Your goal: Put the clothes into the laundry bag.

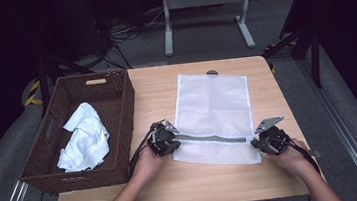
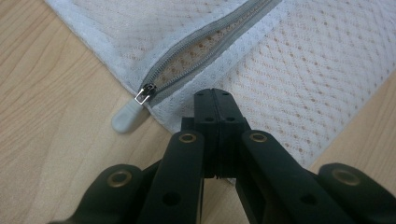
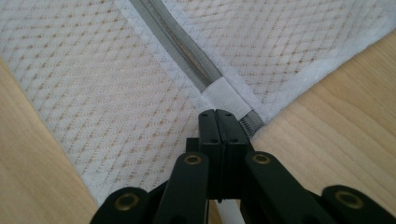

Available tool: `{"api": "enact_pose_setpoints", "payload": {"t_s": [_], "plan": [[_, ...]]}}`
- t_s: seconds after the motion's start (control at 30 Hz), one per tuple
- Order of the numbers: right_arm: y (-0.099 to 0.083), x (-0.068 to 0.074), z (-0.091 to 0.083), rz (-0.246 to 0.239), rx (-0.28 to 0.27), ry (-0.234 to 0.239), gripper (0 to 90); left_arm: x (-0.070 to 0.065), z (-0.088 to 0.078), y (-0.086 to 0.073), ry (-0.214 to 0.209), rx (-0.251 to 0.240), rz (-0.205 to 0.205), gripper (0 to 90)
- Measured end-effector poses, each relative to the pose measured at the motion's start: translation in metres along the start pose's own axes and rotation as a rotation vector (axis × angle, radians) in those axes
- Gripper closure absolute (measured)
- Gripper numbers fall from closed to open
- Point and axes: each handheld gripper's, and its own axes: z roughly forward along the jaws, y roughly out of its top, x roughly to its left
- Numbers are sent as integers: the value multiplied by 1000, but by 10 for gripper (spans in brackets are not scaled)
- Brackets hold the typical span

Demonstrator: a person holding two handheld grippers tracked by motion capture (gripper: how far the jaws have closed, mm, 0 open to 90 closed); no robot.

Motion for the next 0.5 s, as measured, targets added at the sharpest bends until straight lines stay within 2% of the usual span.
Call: {"api": "enact_pose_setpoints", "payload": {"t_s": [0.27,0.5], "plan": [[-10,10,-8,-11,17,-4,899,0,5,8,-20,7,7,899],[-23,7,-17,27,23,-3,899,-10,13,20,-27,13,45,898]]}}
